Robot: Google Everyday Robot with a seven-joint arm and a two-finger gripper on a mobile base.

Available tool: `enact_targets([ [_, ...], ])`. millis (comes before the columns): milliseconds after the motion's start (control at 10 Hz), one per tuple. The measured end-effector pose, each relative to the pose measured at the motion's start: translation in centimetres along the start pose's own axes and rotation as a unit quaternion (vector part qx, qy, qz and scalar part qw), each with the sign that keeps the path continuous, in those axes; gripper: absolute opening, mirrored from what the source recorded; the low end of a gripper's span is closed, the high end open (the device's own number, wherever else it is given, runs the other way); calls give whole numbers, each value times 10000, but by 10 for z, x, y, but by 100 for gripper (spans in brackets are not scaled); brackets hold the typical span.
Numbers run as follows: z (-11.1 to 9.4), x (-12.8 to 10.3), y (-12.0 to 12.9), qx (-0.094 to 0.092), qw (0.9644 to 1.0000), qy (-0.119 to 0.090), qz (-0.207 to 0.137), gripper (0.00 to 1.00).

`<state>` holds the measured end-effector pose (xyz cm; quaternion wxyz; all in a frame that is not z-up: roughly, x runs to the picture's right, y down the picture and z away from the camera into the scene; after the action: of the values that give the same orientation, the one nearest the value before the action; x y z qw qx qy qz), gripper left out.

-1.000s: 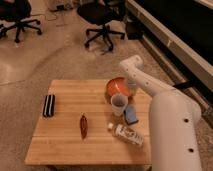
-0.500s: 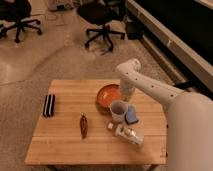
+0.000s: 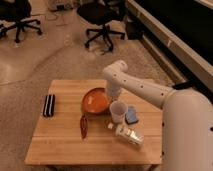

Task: Drag the ceramic bowl in a circle

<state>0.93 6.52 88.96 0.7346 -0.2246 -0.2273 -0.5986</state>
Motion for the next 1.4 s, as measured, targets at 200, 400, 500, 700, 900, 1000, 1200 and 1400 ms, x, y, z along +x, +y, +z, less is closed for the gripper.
enact_targets([
  [200,-3,5,-48,165,9996,28,-244,0],
  [400,-7,19,-71,214,9993,74,-304,0],
  [500,-8,35,-76,184,9995,117,-218,0],
  [700,-5,60,-71,85,9998,151,52,0],
  [900,-2,88,-54,-27,9988,138,462,0],
  [1000,-1,101,-43,-82,9977,140,657,0],
  [1200,0,124,4,-302,9932,165,1108,0],
  [1400,2,134,49,-498,9885,156,1421,0],
])
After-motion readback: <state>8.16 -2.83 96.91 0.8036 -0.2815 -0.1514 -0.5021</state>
